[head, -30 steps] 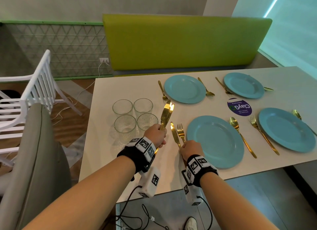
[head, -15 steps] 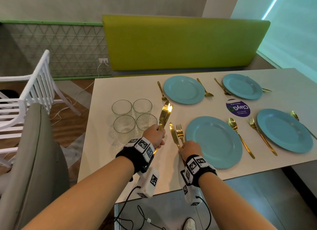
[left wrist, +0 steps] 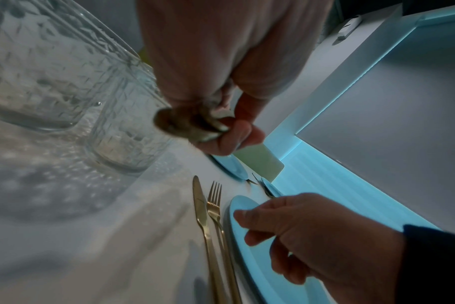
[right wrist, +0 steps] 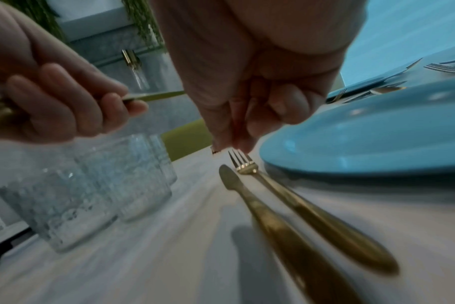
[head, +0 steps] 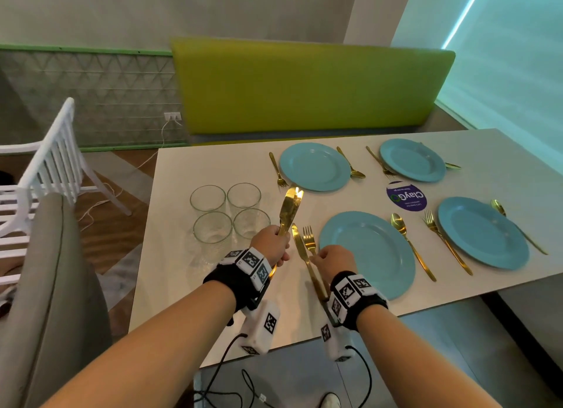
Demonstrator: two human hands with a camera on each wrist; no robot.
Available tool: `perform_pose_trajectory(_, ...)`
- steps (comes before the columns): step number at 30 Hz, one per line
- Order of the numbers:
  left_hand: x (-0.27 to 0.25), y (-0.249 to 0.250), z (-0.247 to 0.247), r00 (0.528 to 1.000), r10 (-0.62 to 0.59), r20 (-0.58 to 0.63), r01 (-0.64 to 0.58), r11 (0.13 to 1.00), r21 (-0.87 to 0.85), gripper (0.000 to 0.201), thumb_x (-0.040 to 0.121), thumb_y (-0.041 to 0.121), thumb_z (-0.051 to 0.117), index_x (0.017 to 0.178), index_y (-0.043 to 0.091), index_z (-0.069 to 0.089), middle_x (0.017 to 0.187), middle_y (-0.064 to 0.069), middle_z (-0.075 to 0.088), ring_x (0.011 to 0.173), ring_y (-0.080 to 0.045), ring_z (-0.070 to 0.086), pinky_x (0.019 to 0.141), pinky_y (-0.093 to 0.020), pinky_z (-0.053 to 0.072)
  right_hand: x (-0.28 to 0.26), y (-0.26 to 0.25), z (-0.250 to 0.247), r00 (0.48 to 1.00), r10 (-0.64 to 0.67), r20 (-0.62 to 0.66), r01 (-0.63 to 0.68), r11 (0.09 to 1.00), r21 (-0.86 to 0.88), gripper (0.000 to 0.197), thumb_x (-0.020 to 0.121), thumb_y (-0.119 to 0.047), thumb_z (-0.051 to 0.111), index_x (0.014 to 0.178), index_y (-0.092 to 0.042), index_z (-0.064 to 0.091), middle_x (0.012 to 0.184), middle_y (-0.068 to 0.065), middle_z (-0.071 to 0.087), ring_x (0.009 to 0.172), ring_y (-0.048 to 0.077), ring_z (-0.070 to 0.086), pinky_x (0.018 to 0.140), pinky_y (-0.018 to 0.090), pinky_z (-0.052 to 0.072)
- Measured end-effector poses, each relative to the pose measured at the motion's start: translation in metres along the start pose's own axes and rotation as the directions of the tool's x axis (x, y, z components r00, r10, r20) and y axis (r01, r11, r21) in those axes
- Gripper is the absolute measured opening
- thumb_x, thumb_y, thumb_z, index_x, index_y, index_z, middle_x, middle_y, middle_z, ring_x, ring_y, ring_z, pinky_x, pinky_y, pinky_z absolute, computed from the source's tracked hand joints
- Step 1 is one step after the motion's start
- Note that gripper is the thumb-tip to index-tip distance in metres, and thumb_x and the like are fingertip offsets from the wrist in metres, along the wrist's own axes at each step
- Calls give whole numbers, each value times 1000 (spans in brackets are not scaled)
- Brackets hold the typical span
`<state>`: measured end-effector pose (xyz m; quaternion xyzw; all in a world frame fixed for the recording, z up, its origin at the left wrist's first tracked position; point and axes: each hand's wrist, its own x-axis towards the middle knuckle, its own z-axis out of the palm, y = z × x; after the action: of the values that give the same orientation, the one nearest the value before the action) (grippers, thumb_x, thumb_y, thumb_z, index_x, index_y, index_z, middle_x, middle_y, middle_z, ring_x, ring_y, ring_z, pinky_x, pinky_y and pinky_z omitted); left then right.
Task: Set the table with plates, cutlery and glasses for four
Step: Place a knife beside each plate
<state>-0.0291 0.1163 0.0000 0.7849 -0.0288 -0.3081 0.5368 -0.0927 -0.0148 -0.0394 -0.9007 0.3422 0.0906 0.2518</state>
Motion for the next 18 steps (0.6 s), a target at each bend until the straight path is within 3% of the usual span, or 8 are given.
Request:
perform_pose_trajectory(3,-2,9,6,999,-4,47,4,1000,-15,16,97,16,42,90,9,54,69,-5,53,56,-16,48,51,-24,39,-7,-4,-20,999,-49,-11,49,994,102,31,90,-38,56,72,-14,62,68,1,58,72,17,55,67,27,46)
perform_pose_trajectory(6,0,14,18,996,-1,94,5,999,-49,22,91,4,40,74,8,53,64,-10,53,52,-18,46,48,-25,36,-12,-6,-39,998,-59,34,49,968,246,40,91,-45,51,76,-12,67,81,9,69,68,18,56,61,28,45)
perform_pose_trajectory(9,-1,19,33,991,8,135,-3,999,-40,19,88,2,41,83,4,59,65,-10,56,50,-17,49,49,-24,38,-19,-4,-55,994,-49,97,0,892,452,33,92,-45,52,83,-16,66,90,6,69,59,15,55,55,26,45)
perform_pose_trajectory(12,0,25,53,983,43,177,-37,999,-36,18,94,13,45,92,5,62,68,-6,61,52,-15,54,48,-22,41,-20,5,-68,991,-29,130,-40,865,499,31,92,-40,54,95,-12,65,81,-1,63,54,11,51,48,21,39)
perform_pose_trajectory(14,2,30,67,978,45,206,-34,998,-58,21,95,15,44,99,3,61,73,-7,65,52,-13,55,46,-21,40,-15,15,-74,990,-10,140,-63,863,501,27,92,-38,55,90,-12,64,73,-2,59,52,12,49,46,20,38)
perform_pose_trajectory(18,7,46,95,969,54,242,-53,999,-9,23,95,12,40,80,14,58,71,-1,65,55,-12,57,49,-19,43,2,37,-86,981,46,187,-149,796,587,27,91,-34,58,77,-12,60,67,-1,53,47,12,40,41,20,31)
